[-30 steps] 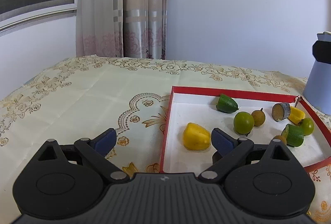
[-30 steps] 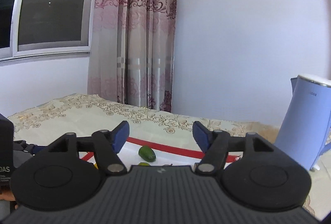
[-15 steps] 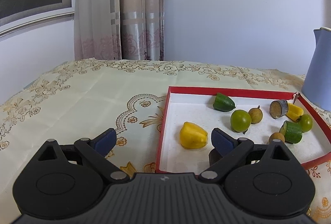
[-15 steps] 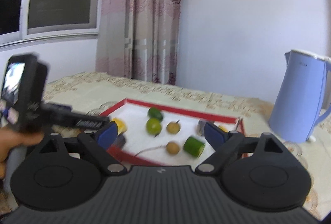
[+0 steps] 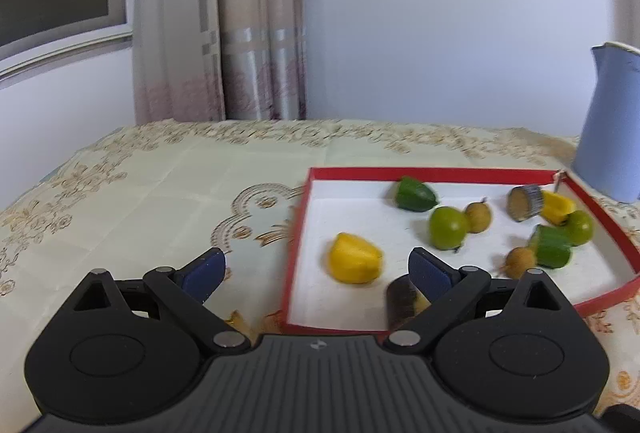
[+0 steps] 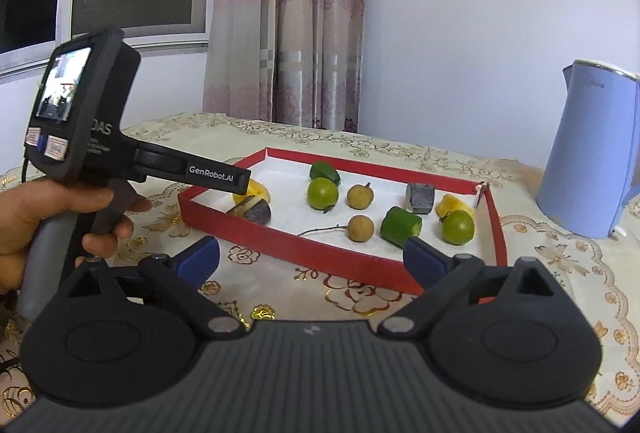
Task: Organize fruits
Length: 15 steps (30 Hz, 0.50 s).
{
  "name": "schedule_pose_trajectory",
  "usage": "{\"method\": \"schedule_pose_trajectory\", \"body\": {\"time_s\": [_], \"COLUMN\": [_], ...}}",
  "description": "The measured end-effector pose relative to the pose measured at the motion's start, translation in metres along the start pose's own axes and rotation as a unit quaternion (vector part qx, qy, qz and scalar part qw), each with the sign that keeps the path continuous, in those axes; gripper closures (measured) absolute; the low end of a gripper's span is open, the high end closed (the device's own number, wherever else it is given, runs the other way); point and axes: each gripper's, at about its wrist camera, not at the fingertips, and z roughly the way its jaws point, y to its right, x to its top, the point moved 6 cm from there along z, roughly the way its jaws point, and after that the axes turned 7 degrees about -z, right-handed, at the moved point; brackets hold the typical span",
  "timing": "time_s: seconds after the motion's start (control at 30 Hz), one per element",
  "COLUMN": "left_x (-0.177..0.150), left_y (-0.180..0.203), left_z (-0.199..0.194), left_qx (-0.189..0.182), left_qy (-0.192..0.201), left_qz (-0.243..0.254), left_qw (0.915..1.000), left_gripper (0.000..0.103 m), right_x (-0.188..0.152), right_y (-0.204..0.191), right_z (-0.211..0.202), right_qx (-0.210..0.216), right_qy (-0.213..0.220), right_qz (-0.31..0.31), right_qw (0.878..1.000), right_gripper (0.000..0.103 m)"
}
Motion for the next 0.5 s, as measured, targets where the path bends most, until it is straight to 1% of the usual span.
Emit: {"method": "schedule_pose_trajectory", "body": {"time_s": [0.07, 0.1, 0.27, 0.4, 0.5], "left_x": [-0.001, -0.002, -0.007, -0.008, -0.012], "left_y": [0.005, 0.008, 0.014, 0.014, 0.013], "left_z": [-0.003, -0.004, -0.008, -0.013, -0.016], "left_qx": [0.001, 0.001, -0.017, -0.009, -0.012], "left_qy": [0.003, 0.004, -0.016, -0.013, -0.018], "left_qz": [0.009, 0.012, 0.011, 0.016, 0.013], "left_qw": [1.0, 0.9999, 0.9997, 0.9997, 0.9997], "left_gripper": [0.004, 0.004, 0.004, 0.004, 0.004], "right_x": [0.0, -0.001, -0.001, -0.002, -0.003], "right_y": [0.001, 0.001, 0.006, 0.006, 0.005], "right_z": [-0.001, -0.001, -0.002, -0.002, -0.002], "right_qx": [-0.004, -0.007, -0.008, -0.013, -0.011], "right_qy": [0.0, 0.0, -0.004, -0.007, -0.009], "right_qz": [-0.004, -0.007, -0.004, -0.009, -0.012], "right_qw": [1.0, 1.0, 1.0, 1.0, 1.0], "right_gripper": [0.0, 0.0, 0.0, 0.0, 0.0]}}
